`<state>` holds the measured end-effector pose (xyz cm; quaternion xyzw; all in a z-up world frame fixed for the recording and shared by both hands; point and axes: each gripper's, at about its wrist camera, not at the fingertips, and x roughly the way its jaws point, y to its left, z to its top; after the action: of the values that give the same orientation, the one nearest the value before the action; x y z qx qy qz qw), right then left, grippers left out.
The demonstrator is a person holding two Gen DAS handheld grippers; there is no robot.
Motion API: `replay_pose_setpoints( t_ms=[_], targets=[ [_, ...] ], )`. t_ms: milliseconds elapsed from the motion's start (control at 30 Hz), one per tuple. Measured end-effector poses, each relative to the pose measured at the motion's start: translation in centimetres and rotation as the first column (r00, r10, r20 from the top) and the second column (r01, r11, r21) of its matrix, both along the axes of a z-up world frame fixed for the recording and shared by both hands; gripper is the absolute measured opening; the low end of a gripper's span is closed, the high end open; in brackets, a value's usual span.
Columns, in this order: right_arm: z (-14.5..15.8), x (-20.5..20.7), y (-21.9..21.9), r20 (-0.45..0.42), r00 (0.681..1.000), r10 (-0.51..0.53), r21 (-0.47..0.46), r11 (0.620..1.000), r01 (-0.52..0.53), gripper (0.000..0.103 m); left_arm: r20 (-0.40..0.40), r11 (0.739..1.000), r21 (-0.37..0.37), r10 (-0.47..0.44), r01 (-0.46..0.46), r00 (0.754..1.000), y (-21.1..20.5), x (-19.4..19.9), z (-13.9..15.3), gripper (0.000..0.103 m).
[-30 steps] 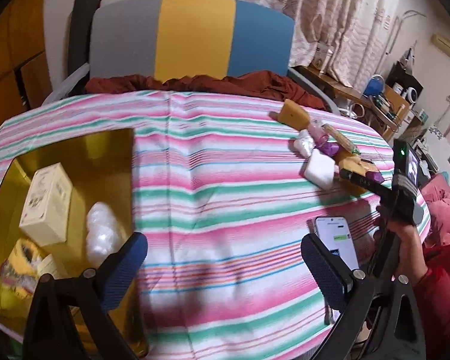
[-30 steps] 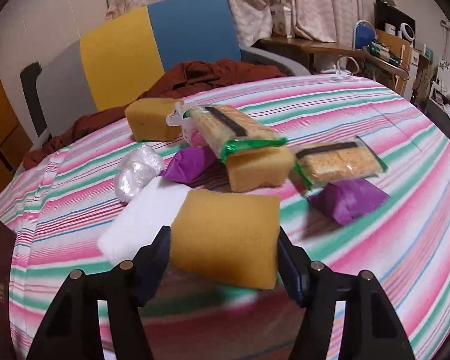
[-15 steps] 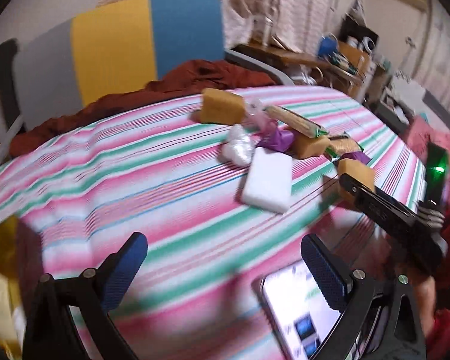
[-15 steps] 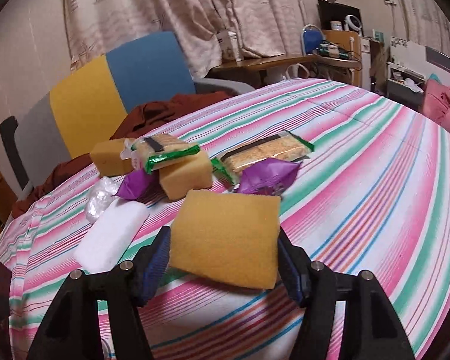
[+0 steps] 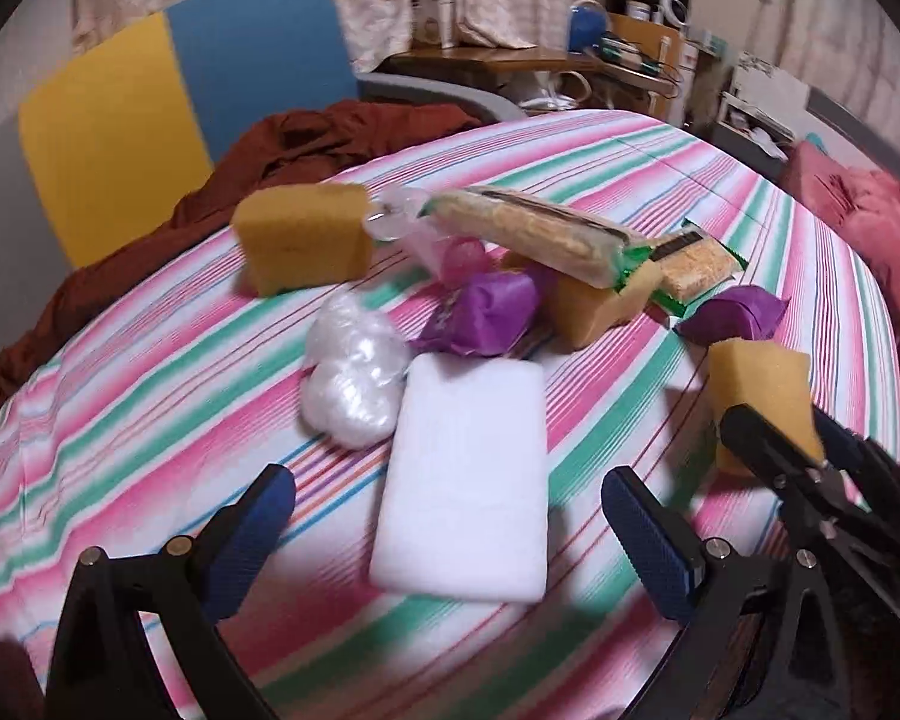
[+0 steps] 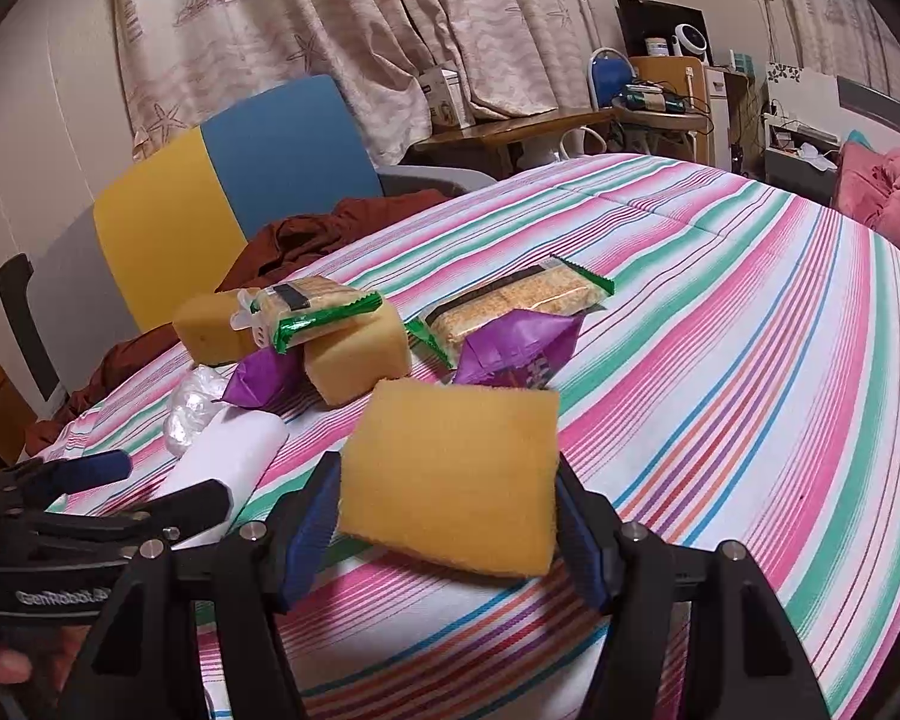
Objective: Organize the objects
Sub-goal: 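Grasp the yellow sponge with right gripper while left grasps white foam block, then carry the white foam block to the gold tray with left gripper while right carries the yellow sponge there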
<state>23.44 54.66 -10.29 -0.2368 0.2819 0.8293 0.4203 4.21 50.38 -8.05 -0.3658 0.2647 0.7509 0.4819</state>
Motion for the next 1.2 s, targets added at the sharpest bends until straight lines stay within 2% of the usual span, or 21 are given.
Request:
replay_pose_setpoints(
  t_ms=[167, 200, 233, 300, 333, 600, 933, 1200],
  targets=[
    [-0.1, 0.0, 0.0, -0.009, 1.0, 0.003, 0.0, 1.0, -0.003, 0.067, 0.037, 1.0, -0.005, -0.021, 0.021, 0.999, 0.3, -0.5, -1.4, 0.086],
    [-0.1, 0.1, 0.0, -0.011, 1.0, 0.002, -0.001, 1.0, -0.002, 0.067, 0.039, 1.0, -0.009, -0.029, 0.029, 0.999, 0.3, -0.5, -1.7, 0.076],
    [-0.1, 0.1, 0.0, -0.012, 1.0, 0.001, -0.003, 1.0, -0.001, 0.067, 0.037, 0.999, -0.009, -0.038, 0.038, 0.999, 0.2, -0.4, -2.0, 0.075],
    [-0.1, 0.1, 0.0, -0.012, 1.0, 0.0, -0.002, 1.0, 0.0, 0.067, 0.037, 0.999, 0.018, -0.044, 0.044, 0.998, -0.1, -0.2, -1.8, 0.066],
    [-0.1, 0.1, 0.1, -0.014, 1.0, 0.001, -0.002, 1.0, -0.001, 0.067, 0.038, 0.999, 0.026, -0.043, 0.042, 0.998, -0.3, -0.3, -1.7, 0.058],
    [-0.2, 0.1, 0.1, -0.012, 1.0, 0.0, 0.0, 1.0, 0.0, 0.067, 0.027, 0.99, 0.125, 0.056, -0.059, 0.998, -4.3, -1.2, -0.8, 0.058],
    [0.2, -0.1, -0.4, 0.004, 1.0, -0.006, 0.03, 1.0, 0.006, 0.067, -0.08, 0.959, 0.237, 0.176, -0.153, 0.981, -10.4, 0.8, 0.9, 0.058],
    [0.6, -0.2, -0.8, 0.031, 0.999, -0.028, 0.067, 0.997, 0.026, 0.067, -0.048, 0.925, 0.3, 0.259, -0.234, 0.965, -15.8, 2.3, 1.2, 0.058]
  ],
)
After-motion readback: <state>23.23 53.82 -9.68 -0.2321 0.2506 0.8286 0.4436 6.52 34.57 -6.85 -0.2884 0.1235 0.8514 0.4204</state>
